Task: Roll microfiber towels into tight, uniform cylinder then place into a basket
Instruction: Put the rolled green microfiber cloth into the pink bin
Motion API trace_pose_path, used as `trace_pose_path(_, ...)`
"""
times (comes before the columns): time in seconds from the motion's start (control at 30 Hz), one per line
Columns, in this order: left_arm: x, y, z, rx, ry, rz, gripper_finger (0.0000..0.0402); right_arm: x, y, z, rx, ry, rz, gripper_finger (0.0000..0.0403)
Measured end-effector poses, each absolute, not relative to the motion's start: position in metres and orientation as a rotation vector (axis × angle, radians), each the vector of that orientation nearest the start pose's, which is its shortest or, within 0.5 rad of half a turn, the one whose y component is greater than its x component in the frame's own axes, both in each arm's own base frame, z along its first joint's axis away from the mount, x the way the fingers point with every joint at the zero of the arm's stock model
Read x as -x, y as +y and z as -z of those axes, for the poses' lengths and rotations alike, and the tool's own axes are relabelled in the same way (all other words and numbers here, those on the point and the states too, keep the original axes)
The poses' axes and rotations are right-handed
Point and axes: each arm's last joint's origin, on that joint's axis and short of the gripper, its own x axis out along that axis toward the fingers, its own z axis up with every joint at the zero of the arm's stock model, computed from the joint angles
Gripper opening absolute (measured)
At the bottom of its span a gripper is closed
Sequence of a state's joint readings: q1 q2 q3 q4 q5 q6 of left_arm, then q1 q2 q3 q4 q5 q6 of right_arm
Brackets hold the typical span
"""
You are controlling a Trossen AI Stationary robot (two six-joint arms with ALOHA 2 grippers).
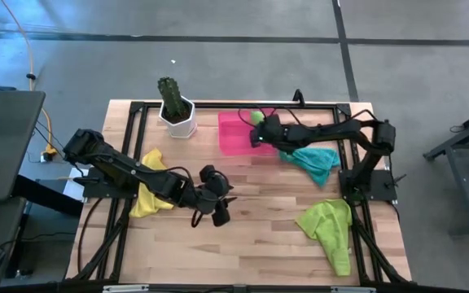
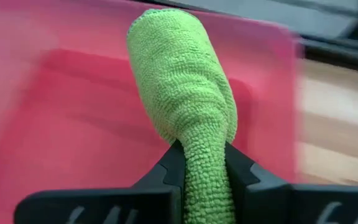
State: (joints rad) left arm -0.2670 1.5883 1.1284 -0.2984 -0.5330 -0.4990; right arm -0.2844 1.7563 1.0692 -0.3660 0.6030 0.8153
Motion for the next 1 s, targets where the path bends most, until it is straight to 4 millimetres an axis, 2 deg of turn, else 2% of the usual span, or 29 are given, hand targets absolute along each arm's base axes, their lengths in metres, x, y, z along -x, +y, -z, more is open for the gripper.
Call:
trace_pose_path(0.27,-0.325,-0.077,-0.245,0.177,0.661,-0.43,0.0158,-0.326,-0.117,-0.17,-0.546,0.718,1.297,0.0034)
trace_pose_path(0.77,-0.323,-0.08,-0.243,0.153,0.684,-0.424,0.0158,-0.331,-0.123,-0.151,-0.607,0.739,1.285,0.0034)
trace_pose_path(1.0,-0.322,-0.08,-0.242,0.146,0.696,-0.428,0.0158,-0.33,-0.124,-0.151,-0.579,0.771,1.273,0.0046)
